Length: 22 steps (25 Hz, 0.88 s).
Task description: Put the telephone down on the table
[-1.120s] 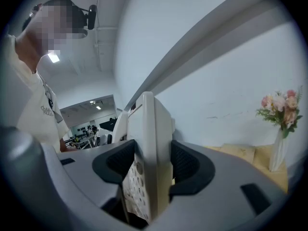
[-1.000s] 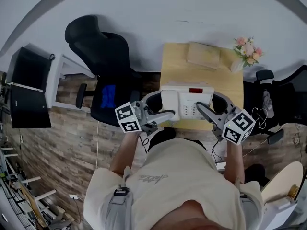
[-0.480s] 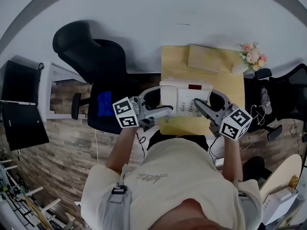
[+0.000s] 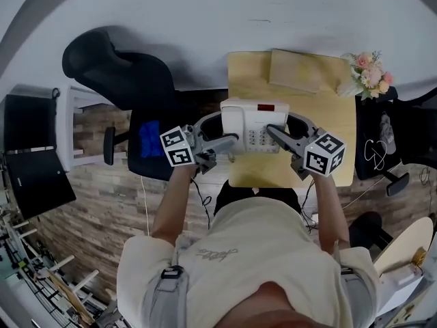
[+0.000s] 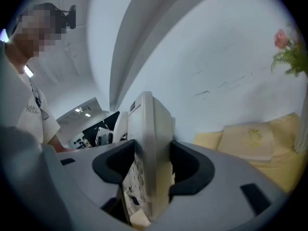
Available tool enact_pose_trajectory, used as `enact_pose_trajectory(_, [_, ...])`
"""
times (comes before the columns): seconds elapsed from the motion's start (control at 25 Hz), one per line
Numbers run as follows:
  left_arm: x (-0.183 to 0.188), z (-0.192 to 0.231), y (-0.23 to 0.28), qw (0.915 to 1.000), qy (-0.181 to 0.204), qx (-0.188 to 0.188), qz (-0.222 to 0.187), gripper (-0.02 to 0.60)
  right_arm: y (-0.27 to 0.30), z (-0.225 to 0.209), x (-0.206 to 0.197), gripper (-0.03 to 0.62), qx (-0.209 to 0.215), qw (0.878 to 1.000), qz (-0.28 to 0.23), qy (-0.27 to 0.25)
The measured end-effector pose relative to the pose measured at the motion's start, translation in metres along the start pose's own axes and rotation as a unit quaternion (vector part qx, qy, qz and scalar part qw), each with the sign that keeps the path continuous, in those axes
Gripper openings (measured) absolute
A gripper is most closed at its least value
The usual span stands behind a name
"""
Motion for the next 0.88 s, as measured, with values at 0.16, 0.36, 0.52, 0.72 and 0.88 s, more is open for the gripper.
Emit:
enact_pose_trajectory(0.16, [-0.025, 0.04, 0.02, 0.9989, -0.041, 0.015, 0.016, 0.374, 0.013, -0.048, -0.024, 0.224, 0.008, 0.999, 0.018, 0.03])
enact_pose_trajectory(0.36, [-0.073, 0.091, 0.058, 0.9935, -0.107, 0.015, 0.037, 0.374, 0.017, -0.109, -0.064, 0.225, -0.007, 0.996, 0.056, 0.063])
enact_pose_trajectory(0.52, [-0.1, 0.115, 0.08, 0.9889, -0.135, 0.011, 0.061, 0.374, 0.015, -0.141, -0.084, 0.225, -0.01, 0.994, 0.078, 0.072])
enact_pose_trajectory(0.72, [-0.113, 0.134, 0.099, 0.9842, -0.154, 0.015, 0.086, 0.374, 0.013, -0.169, -0.106, 0.225, -0.004, 0.99, 0.079, 0.113])
enact_pose_trajectory(0.88, [-0.115, 0.155, 0.111, 0.9806, -0.167, 0.024, 0.1, 0.374, 0.02, -0.193, -0.116, 0.225, -0.001, 0.987, 0.07, 0.141])
Point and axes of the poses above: the fingertips, and each gripper's own axes: y forward along the fingers, z to its left, x out of its top, the point moved 6 cm from there along -y, backward along the fingers, and after that the axes turned 8 degrees about z, right-handed, at the moved point
